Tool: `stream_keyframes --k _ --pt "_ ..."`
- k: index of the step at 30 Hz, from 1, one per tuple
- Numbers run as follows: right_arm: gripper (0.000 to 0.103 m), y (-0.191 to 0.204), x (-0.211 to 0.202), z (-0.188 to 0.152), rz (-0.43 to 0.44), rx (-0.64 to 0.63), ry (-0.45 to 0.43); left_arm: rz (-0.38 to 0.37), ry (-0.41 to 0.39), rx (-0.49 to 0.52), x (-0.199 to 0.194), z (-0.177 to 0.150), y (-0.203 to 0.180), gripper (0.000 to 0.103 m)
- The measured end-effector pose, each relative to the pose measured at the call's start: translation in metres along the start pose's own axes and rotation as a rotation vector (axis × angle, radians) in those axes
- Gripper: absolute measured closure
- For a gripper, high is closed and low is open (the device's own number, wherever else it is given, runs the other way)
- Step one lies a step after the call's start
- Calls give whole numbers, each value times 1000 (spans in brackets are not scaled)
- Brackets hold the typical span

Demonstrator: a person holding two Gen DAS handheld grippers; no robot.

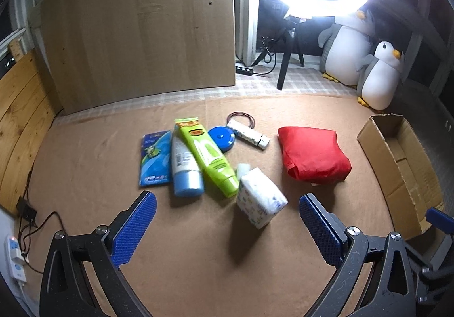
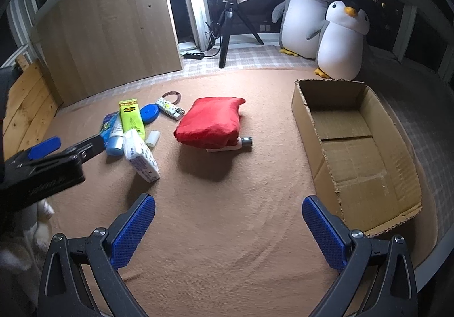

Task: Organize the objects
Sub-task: 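Move the left tool to the white star-print tissue pack and straddle it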

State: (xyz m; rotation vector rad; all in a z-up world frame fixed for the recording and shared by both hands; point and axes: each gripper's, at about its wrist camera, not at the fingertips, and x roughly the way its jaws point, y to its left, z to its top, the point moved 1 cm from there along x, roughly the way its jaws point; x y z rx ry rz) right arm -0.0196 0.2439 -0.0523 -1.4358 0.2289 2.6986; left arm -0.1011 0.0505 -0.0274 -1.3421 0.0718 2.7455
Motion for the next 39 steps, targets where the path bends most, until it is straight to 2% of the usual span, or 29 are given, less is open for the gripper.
stream_keyframes --k 4,13,21,27,32,39 --pt "0 -7 0 -1 -3 6 5 -9 12 -10 14 10 -5 3" --pt "1 -23 0 -5 -12 27 13 -55 92 -37 54 31 -11 16" --pt "1 -32 2 -9 -14 45 24 -67 163 -23 90 32 -15 44" --pt "1 -28 6 -10 -6 39 32 -87 194 -37 99 23 -3 63" --pt "1 -18 8 -9 1 21 33 -100 209 -66 97 10 12 65" --pt "1 -5 15 -8 16 1 44 -144 257 -143 99 -26 42 65"
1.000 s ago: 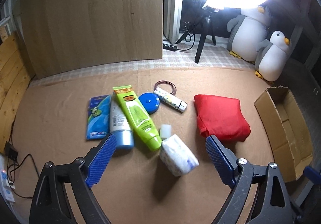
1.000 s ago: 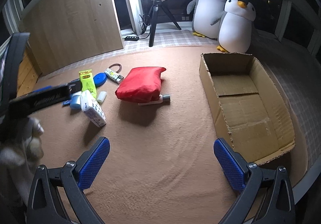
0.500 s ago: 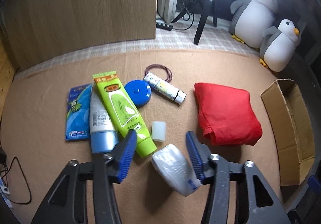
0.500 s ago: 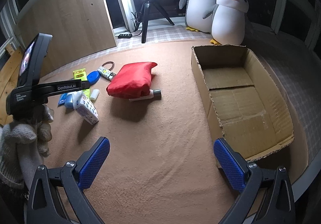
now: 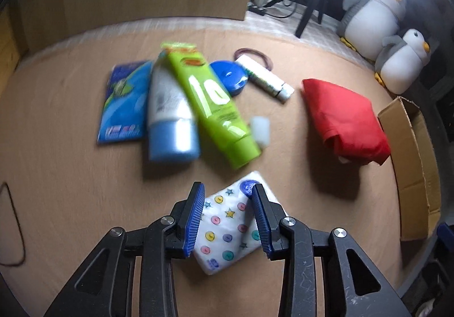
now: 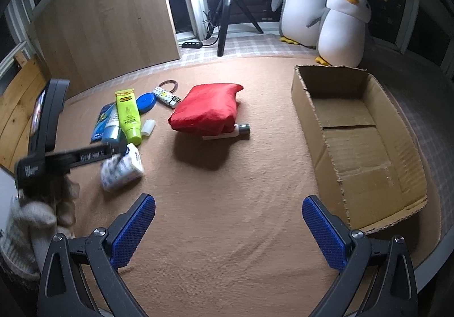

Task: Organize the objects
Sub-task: 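Move the left tool to the white star-print tissue pack and straddle it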

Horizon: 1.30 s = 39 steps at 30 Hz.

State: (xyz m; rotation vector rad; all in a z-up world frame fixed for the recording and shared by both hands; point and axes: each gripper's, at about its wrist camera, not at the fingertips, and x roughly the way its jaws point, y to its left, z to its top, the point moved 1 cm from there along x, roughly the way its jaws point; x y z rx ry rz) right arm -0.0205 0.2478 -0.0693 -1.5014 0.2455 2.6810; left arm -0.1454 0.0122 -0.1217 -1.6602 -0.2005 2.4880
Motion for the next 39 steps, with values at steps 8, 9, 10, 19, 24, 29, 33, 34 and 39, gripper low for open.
stream_keyframes --k 8,9,10,19,24,29,33,34,39 --pt "1 8 11 0 38 8 28 -41 -10 -66 0 -1 36 49" --pt "1 9 13 0 46 11 34 -57 -5 -64 1 -2 37 49" --pt "1 10 16 -1 57 15 41 -71 0 -60 1 -4 37 49" --pt "0 12 30 5 112 39 76 -196 38 20 -2 -34 14 49" --pt "2 13 38 9 144 48 92 -241 60 56 -6 -55 -8 49" --pt "9 17 51 14 185 34 120 -257 66 140 -13 -77 -33 48" --pt "19 23 66 15 208 16 161 -230 63 167 -13 -83 -40 43" --pt "21 26 71 16 213 8 174 -231 62 163 -13 -82 -40 43" --pt "39 38 91 17 251 -25 240 -222 55 173 -9 -74 -43 44"
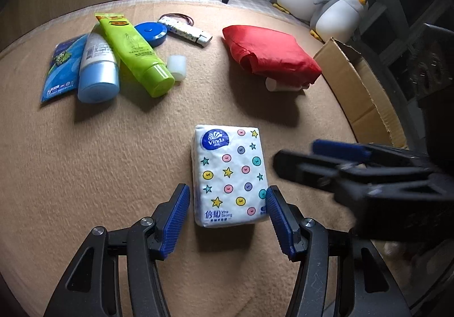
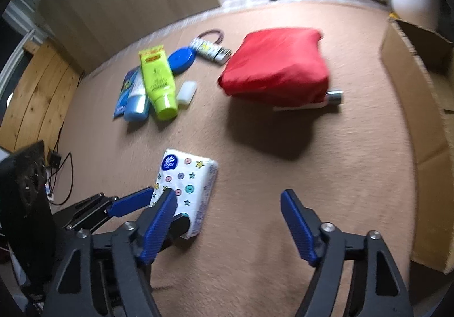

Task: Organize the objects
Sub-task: 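Move the left tool to the white star-print tissue pack and straddle it, then close the left tool on the tissue pack and lift it, then carry the tissue pack with the left tool into the cardboard box and release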

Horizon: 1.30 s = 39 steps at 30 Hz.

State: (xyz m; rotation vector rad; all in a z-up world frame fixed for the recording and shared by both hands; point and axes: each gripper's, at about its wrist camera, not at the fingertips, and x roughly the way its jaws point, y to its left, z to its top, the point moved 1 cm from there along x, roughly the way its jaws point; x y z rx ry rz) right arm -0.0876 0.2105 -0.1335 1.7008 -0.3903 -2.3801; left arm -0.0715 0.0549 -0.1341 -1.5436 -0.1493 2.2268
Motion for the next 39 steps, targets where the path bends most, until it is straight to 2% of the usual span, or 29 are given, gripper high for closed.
stream_keyframes --k 5,10,12,14,24,32,39 --pt "54 6 21 2 55 -18 86 -22 8 -7 5 0 1 44" --pt "58 10 29 2 102 -20 110 -41 0 -33 4 -2 4 47" --pt "67 12 31 3 124 -17 119 -41 -4 -35 3 -2 3 50" --pt "71 15 31 2 143 -21 125 -48 -5 -34 4 -1 0 54" --pt "71 1 17 -3 139 -11 105 -52 -23 -9 1 3 -26 55" --pt "71 -32 -36 -4 124 35 11 -83 -71 76 -12 23 -84 55" --pt "71 -81 -89 -6 79 93 -85 -141 -95 169 -6 50 -159 55"
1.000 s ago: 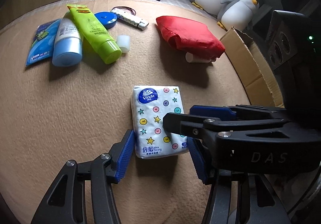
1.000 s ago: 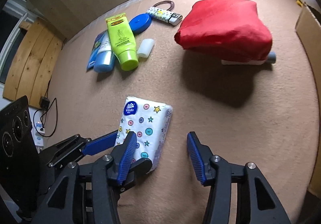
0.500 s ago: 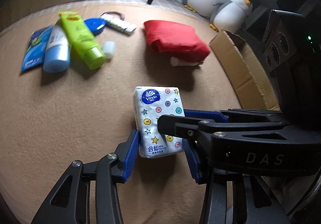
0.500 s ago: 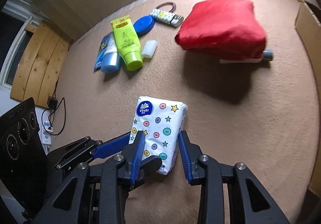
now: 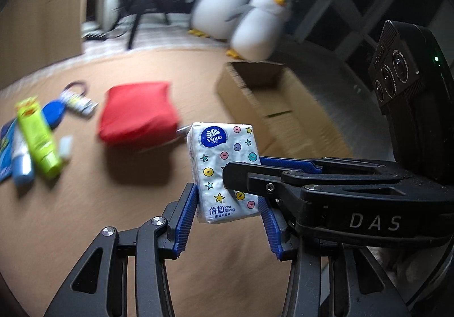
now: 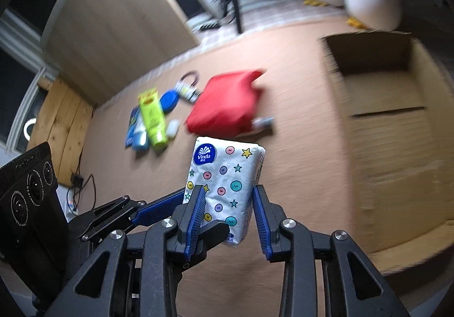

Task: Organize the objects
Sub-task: 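Carry the tissue pack with the left tool into the cardboard box and release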

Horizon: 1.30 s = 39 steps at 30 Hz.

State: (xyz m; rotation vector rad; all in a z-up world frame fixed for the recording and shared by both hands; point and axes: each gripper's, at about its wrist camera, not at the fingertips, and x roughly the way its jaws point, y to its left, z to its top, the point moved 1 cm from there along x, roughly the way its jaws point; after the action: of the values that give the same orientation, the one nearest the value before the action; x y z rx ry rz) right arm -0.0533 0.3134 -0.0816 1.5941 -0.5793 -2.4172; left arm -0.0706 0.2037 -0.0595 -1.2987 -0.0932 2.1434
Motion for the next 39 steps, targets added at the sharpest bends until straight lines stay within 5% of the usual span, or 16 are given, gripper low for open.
stream_keyframes --k 12,23,27,39 --pt "71 -93 -56 7 -84 118 -88 -88 37 86 65 40 -97 55" --pt "71 -130 -66 5 -117 147 -91 -93 53 140 85 44 -128 55" --pt "55 -133 -69 5 -139 157 -112 -79 39 145 76 43 -124 52" --pt "55 -90 -60 25 -91 84 -127 5 -7 53 26 24 -57 50"
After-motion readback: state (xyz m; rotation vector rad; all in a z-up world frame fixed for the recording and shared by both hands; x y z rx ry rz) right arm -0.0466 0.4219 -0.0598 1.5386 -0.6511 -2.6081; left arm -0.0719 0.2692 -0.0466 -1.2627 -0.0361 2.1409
